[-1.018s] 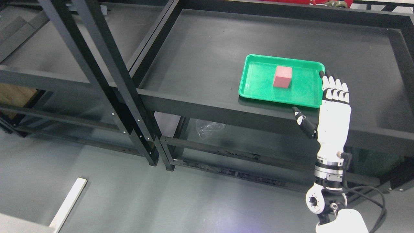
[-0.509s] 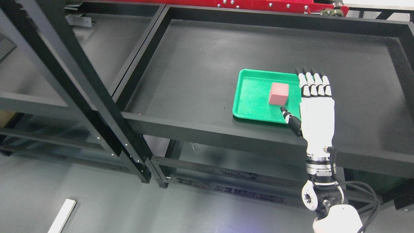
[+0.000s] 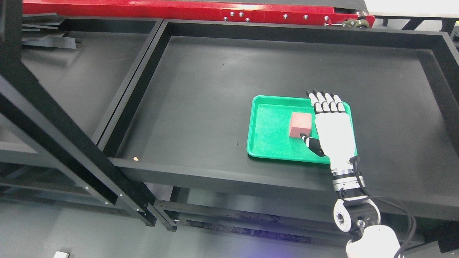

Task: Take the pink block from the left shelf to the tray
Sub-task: 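Lower the right hand onto the pink block in the green tray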

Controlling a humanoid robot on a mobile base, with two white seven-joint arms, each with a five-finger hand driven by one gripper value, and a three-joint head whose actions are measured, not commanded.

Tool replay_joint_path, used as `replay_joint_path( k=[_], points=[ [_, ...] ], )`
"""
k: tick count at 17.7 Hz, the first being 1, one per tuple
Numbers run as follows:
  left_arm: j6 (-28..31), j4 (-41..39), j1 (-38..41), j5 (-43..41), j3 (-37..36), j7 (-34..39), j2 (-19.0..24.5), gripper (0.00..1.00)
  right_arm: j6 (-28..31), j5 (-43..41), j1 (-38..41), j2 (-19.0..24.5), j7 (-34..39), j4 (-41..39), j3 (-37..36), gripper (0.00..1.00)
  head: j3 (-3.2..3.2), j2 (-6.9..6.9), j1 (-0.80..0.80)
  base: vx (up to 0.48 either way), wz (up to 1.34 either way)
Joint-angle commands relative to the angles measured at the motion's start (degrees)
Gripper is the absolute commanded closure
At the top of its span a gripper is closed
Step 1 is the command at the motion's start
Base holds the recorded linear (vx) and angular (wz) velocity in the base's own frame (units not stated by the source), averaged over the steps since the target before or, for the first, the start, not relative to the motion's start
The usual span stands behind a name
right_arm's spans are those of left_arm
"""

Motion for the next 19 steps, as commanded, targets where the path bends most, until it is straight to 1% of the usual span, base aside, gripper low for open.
replay_joint_path(
  k=[1, 4, 8, 14, 16, 19],
  points=[
    [0.0, -1.0, 1.1, 0.0, 0.0, 0.0, 1.0, 0.00, 0.0, -4.7, -2.7, -0.8, 20.3, 0.8, -1.1, 0.01, 0.00, 0.00, 0.00, 0.115, -0.08],
    [0.0, -1.0, 1.1, 0.0, 0.0, 0.0, 1.0, 0.00, -0.1, -5.0, -2.8, -0.8, 24.1, 2.1, -1.0, 0.01, 0.00, 0.00, 0.00, 0.126, -0.10],
    [0.0, -1.0, 1.1, 0.0, 0.0, 0.0, 1.0, 0.00, -0.1, -10.7, -2.8, -0.8, 29.1, 2.3, -1.0, 0.01, 0.00, 0.00, 0.00, 0.090, -0.08],
    [0.0, -1.0, 1.1, 0.0, 0.0, 0.0, 1.0, 0.00, -1.6, -11.0, -4.0, -0.8, 29.2, 5.1, -0.3, 0.01, 0.00, 0.00, 0.00, 0.071, -0.03],
    [0.0, -1.0, 1.1, 0.0, 0.0, 0.0, 1.0, 0.00, -3.0, -10.4, -4.7, -0.8, 29.2, 5.3, -0.3, 0.01, 0.00, 0.00, 0.00, 0.071, -0.02],
    [0.0, -1.0, 1.1, 0.0, 0.0, 0.0, 1.0, 0.00, -3.0, -9.7, -5.3, -0.8, 29.4, 7.3, 0.0, 0.01, 0.00, 0.00, 0.00, 0.076, -0.04]
  ],
)
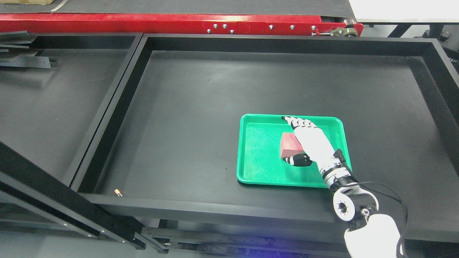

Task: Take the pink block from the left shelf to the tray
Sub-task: 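Lower the right hand onto the pink block in the green tray, then close the right hand fingers around the pink block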

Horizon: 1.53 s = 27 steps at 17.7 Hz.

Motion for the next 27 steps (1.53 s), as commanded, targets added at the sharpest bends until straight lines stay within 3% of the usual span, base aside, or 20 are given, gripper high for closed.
replay_joint_path(
  k=[1, 7, 18, 27],
  points=[
    [0.0, -1.0, 1.1, 0.0, 0.0, 0.0, 1.0, 0.00, -0.3, 0.7, -1.4, -1.0, 1.5, 4.2, 0.7, 0.01, 0.00, 0.00, 0.00, 0.078, -0.04],
    [0.0, -1.0, 1.1, 0.0, 0.0, 0.0, 1.0, 0.00, -0.3, 0.7, -1.3, -1.0, 6.3, 6.0, 1.1, 0.02, 0.00, 0.00, 0.00, 0.068, -0.06],
    [0.0, -1.0, 1.1, 0.0, 0.0, 0.0, 1.0, 0.00, 1.0, 0.8, -0.5, -1.0, 6.6, 6.5, 0.4, 0.06, 0.00, 0.00, 0.00, 0.040, -0.03],
    [0.0, -1.0, 1.1, 0.0, 0.0, 0.0, 1.0, 0.00, 0.3, 1.6, -0.1, -1.0, 6.6, 6.8, 0.9, 0.40, 0.00, 0.00, 0.00, 0.004, 0.00]
  ],
)
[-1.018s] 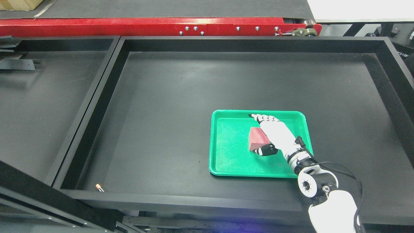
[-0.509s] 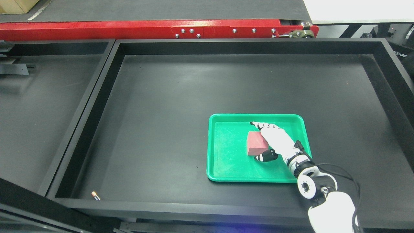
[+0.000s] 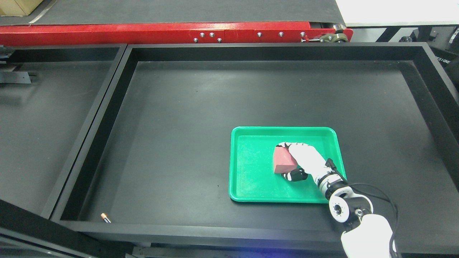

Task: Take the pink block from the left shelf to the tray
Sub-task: 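Close the right hand fingers around the pink block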

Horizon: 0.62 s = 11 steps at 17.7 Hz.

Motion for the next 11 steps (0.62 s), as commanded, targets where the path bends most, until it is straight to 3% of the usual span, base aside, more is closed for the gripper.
replay_joint_path(
  k=[1, 6, 9, 11],
  points=[
    [0.0, -1.0, 1.1, 0.0, 0.0, 0.0, 1.0, 0.00, -0.7, 0.5, 0.2, -1.0, 0.0, 0.8, 0.2, 0.48, 0.00, 0.00, 0.00, 0.000, 0.00],
    [0.0, -1.0, 1.1, 0.0, 0.0, 0.0, 1.0, 0.00, -2.7, -1.3, 0.2, -1.0, -0.8, 0.8, -0.5, 0.93, 0.00, 0.00, 0.00, 0.000, 0.00],
    [0.0, -1.0, 1.1, 0.0, 0.0, 0.0, 1.0, 0.00, -3.4, -6.1, 0.2, -1.0, -3.2, 0.6, -2.4, 0.97, 0.00, 0.00, 0.00, 0.000, 0.00],
    [0.0, -1.0, 1.1, 0.0, 0.0, 0.0, 1.0, 0.00, -6.2, -8.0, 0.2, -1.0, -9.3, 0.1, -4.5, 0.97, 0.00, 0.00, 0.00, 0.000, 0.00]
  ],
)
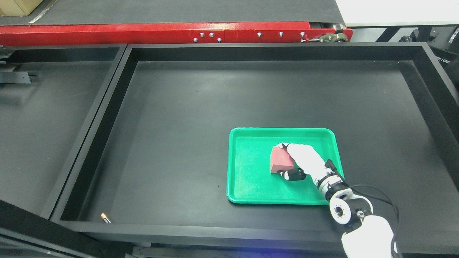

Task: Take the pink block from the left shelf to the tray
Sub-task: 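Close the right hand fingers around the pink block, then lift the pink block out of the green tray with the right hand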

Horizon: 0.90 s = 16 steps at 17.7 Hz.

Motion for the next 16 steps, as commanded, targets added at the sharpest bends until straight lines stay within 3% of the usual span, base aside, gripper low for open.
replay_joint_path(
  k=[1, 4, 8, 16],
  points=[
    [0.0, -1.0, 1.1, 0.0, 0.0, 0.0, 1.0, 0.00, -4.3, -5.2, 0.1, -1.0, -8.1, -1.0, -4.7, 0.97, 0.00, 0.00, 0.00, 0.000, 0.00],
    [0.0, -1.0, 1.1, 0.0, 0.0, 0.0, 1.0, 0.00, -11.3, -8.7, 1.6, -1.0, -13.0, -4.8, -8.8, 0.96, 0.00, 0.00, 0.00, 0.000, 0.00],
    [0.0, -1.0, 1.1, 0.0, 0.0, 0.0, 1.0, 0.00, -20.7, -20.1, 3.9, -1.0, -15.4, -6.9, -13.4, 0.96, 0.00, 0.00, 0.00, 0.003, 0.00],
    [0.0, -1.0, 1.1, 0.0, 0.0, 0.0, 1.0, 0.00, -21.9, -21.1, 5.6, -1.0, -16.8, -7.4, -14.2, 0.96, 0.00, 0.00, 0.00, -0.013, 0.01]
  ],
)
